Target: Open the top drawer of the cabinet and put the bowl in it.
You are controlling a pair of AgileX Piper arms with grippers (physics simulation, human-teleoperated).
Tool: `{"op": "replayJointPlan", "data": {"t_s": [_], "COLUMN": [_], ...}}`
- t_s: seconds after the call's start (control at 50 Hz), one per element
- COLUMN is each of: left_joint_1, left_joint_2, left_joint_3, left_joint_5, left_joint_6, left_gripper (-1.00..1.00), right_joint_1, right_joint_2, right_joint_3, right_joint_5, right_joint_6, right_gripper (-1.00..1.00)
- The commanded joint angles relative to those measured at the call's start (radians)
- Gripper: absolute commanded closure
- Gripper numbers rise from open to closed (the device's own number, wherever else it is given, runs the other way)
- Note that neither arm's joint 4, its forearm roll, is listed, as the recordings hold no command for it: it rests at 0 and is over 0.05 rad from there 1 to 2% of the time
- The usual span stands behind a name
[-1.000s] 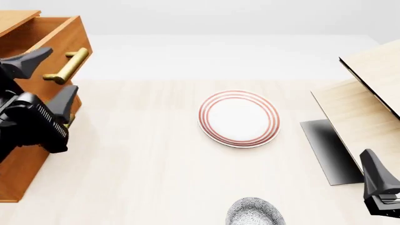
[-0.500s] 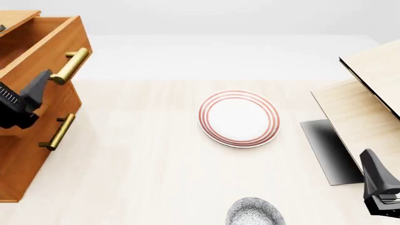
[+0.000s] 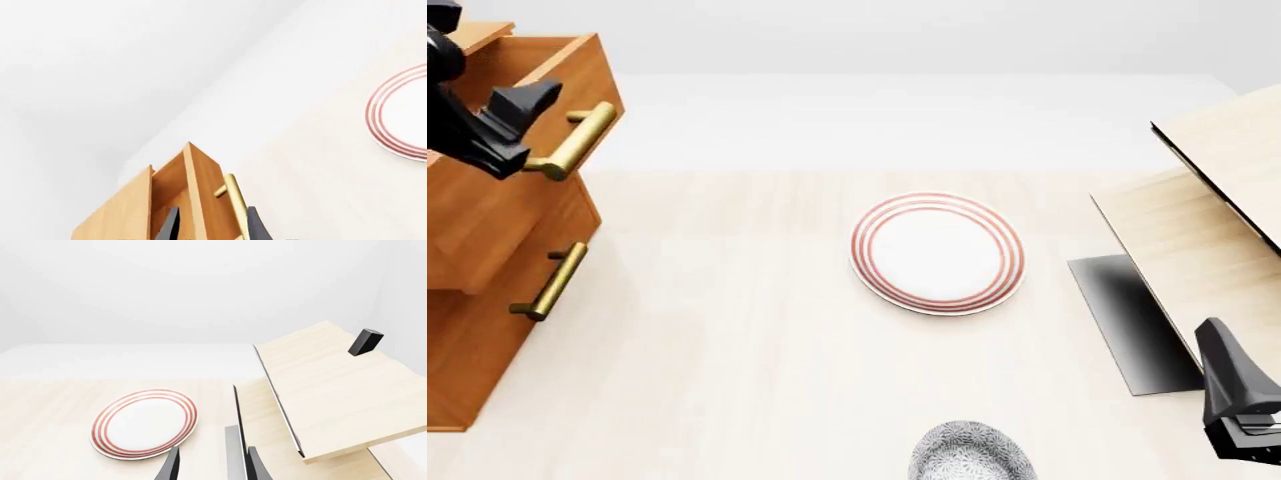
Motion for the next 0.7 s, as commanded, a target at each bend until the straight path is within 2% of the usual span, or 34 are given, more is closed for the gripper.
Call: {"op": "replayJointPlan", "data": {"t_s": [0.02,0.08,0.1,0.14,0.2,0.22,0.26,0.32,0.4,0.46,0.5,0.54,0.58,0.6,0.66,0.7], "left_joint_1": [-0.015,0.016,0.03,0.004,0.033,0.003,0.042,0.077,0.067,0.053,0.069,0.064,0.064,0.075,0.071,0.058], "left_joint_2": [0.123,0.11,0.112,0.141,0.147,0.172,0.161,0.18,0.22,0.256,0.263,0.284,0.292,0.3,0.303,0.315], "left_joint_3": [-0.173,-0.181,-0.193,-0.243,-0.254,-0.303,-0.307,-0.356,-0.419,-0.471,-0.478,-0.524,-0.535,-0.554,-0.573,-0.593], "left_joint_5": [0.158,0.181,0.199,0.231,0.269,0.299,0.324,0.394,0.447,0.497,0.517,0.55,0.563,0.583,0.595,0.612], "left_joint_6": [-0.186,-0.171,-0.191,-0.238,-0.226,-0.266,-0.248,-0.285,-0.31,-0.363,-0.356,-0.433,-0.428,-0.46,-0.444,-0.469], "left_gripper": [-1.0,-1.0,-1.0,-1.0,-1.0,-1.0,-1.0,-1.0,-1.0,-1.0,-1.0,-1.0,-1.0,-1.0,-1.0,-1.0], "right_joint_1": [0.0,0.0,0.0,0.0,0.0,0.0,0.0,0.0,0.0,0.0,0.0,0.0,0.0,0.0,0.0,0.0], "right_joint_2": [0.0,0.0,0.0,0.0,0.0,0.0,0.0,0.0,0.0,0.0,0.0,0.0,0.0,0.0,0.0,0.0], "right_joint_3": [0.002,0.002,0.002,0.002,0.002,0.002,0.002,0.002,0.002,0.002,0.002,0.002,0.002,0.002,0.002,0.002], "right_joint_5": [-0.001,-0.001,-0.001,-0.001,-0.001,-0.001,-0.001,-0.001,-0.001,-0.001,-0.001,-0.001,-0.001,-0.001,-0.001,-0.001], "right_joint_6": [0.0,0.0,0.0,0.0,0.0,0.0,0.0,0.0,0.0,0.0,0.0,0.0,0.0,0.0,0.0,0.0], "right_gripper": [-1.0,-1.0,-1.0,-1.0,-1.0,-1.0,-1.0,-1.0,-1.0,-1.0,-1.0,-1.0,-1.0,-1.0,-1.0,-1.0]}}
